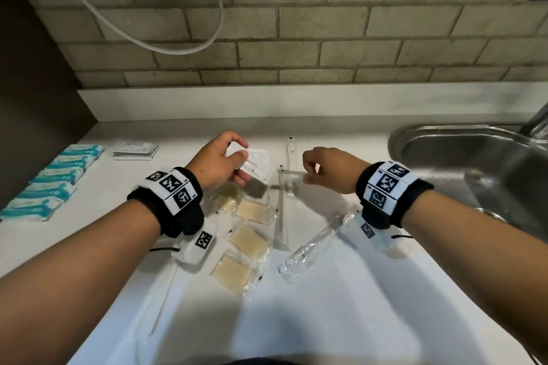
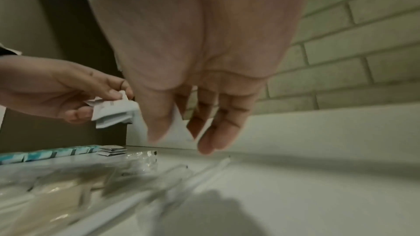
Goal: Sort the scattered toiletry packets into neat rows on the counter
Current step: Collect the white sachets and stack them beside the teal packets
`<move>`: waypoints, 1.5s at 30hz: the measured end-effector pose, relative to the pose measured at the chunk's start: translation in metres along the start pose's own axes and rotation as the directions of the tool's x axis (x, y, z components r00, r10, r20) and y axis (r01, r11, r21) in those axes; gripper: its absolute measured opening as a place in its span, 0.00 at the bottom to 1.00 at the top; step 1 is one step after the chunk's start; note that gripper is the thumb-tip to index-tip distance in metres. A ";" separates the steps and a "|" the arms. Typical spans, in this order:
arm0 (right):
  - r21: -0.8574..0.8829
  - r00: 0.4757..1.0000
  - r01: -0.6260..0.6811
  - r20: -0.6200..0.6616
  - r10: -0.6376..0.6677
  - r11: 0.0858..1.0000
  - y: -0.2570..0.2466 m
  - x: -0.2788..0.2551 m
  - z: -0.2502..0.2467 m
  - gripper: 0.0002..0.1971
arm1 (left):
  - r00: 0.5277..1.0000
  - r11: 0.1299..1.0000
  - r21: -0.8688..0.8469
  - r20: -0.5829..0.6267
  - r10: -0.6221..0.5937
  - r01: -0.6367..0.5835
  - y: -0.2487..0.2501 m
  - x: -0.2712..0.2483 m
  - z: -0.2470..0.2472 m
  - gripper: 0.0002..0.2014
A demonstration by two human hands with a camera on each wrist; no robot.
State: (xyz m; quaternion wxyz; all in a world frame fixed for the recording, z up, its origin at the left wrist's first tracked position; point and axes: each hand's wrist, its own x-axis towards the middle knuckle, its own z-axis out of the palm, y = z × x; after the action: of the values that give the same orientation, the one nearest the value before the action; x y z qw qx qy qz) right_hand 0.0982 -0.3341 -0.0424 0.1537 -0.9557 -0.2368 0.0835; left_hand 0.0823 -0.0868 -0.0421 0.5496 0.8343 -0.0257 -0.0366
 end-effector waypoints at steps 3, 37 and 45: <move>-0.012 0.973 0.190 -0.128 -0.190 0.982 -0.012 0.003 -0.014 0.11 | 0.998 0.999 -0.025 -0.057 -0.025 0.023 -0.004 -0.001 -0.012 0.05; 0.247 0.920 0.386 -0.169 -0.353 0.889 -0.266 0.135 0.015 0.15 | 0.992 0.962 -0.245 0.043 -0.116 0.123 -0.045 -0.052 -0.177 0.18; 0.177 0.970 0.240 -0.066 -0.232 0.954 -0.283 0.143 0.048 0.44 | 0.996 0.970 -0.225 0.012 -0.090 0.090 -0.078 -0.050 -0.226 0.16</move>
State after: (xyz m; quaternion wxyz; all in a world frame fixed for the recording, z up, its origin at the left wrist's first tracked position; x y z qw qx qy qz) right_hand 0.0908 -0.0154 -0.0058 0.2555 -0.9038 -0.3372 0.0650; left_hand 0.0531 0.1552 -0.0236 0.6385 0.7667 0.0160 -0.0648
